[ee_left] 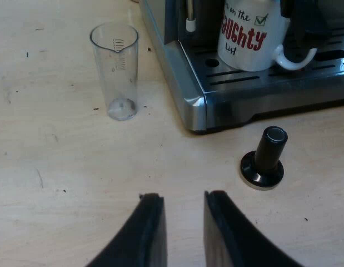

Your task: Remove mug from coffee machine

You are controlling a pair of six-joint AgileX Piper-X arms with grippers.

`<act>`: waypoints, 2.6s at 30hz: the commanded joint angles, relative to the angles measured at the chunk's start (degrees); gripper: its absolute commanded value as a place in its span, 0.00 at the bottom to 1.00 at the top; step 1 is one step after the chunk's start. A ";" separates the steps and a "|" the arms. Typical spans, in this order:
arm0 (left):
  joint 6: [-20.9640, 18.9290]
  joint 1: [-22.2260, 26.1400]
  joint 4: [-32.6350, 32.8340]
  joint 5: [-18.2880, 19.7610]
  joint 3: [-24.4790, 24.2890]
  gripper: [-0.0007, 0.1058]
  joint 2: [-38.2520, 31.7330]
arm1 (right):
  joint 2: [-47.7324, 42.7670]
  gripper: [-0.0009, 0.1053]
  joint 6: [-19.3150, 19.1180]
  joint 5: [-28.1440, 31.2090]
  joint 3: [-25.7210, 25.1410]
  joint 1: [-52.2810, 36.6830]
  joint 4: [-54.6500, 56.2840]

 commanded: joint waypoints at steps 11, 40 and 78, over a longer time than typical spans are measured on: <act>-0.69 -0.02 -0.65 -0.64 -0.02 0.20 -2.19 | -2.67 0.09 -0.28 -0.30 -0.33 -0.27 -0.44; -1.22 -0.02 -0.13 1.69 -9.33 0.49 2.51 | 4.06 0.56 -4.09 -6.15 -10.27 -0.27 4.47; 1.89 -0.02 -0.68 11.89 -16.64 0.75 13.73 | 24.89 0.67 -10.93 -16.17 -25.14 10.10 3.17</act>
